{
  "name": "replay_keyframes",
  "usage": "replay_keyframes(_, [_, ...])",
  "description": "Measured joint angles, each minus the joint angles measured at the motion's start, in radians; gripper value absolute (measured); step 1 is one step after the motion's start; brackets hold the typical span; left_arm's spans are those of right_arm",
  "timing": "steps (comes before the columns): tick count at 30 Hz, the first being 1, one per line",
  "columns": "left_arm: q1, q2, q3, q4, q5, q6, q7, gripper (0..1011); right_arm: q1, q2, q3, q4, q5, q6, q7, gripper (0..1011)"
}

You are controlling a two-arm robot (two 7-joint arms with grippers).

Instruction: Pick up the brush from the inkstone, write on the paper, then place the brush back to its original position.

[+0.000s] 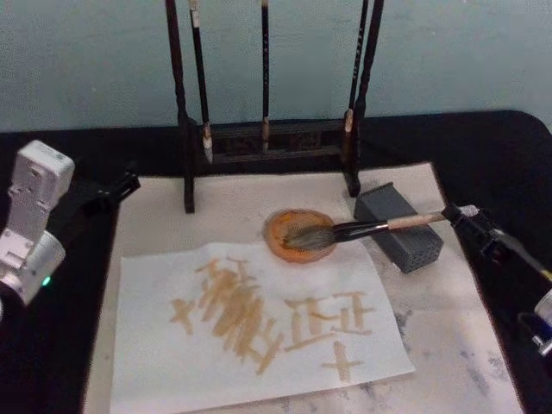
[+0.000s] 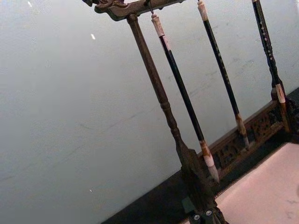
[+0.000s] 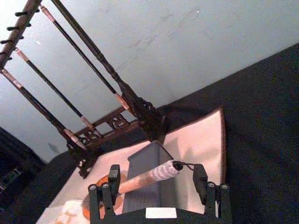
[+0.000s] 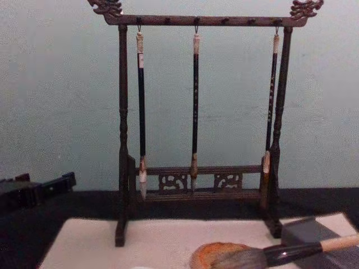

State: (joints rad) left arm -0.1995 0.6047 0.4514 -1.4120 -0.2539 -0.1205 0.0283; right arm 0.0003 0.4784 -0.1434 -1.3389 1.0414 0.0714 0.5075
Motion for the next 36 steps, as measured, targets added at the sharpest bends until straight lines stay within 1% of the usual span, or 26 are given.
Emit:
replay_keyframes(7, [0.000, 0.000, 0.000, 0.000, 0.000, 0.000, 0.000, 1002, 0.025, 0.000, -0.025, 0.027, 0.032, 0.017, 0.016, 1001])
replay_keyframes(20, [0.000, 0.000, 0.000, 0.000, 0.000, 0.000, 0.000, 1002, 0.045, 0.008, -0.055, 0.050, 0.071, 0.025, 0.018, 1001])
replay_keyframes(31, [0.000, 0.000, 0.000, 0.000, 0.000, 0.000, 0.000, 1000, 0.075, 0.008, -0.082, 0.092, 0.108, 0.031, 0.032, 1001])
replay_keyframes(36, [0.000, 0.000, 0.000, 0.000, 0.000, 0.000, 0.000, 1002, 0.095, 0.003, -0.094, 0.121, 0.129, 0.035, 0.044, 1001])
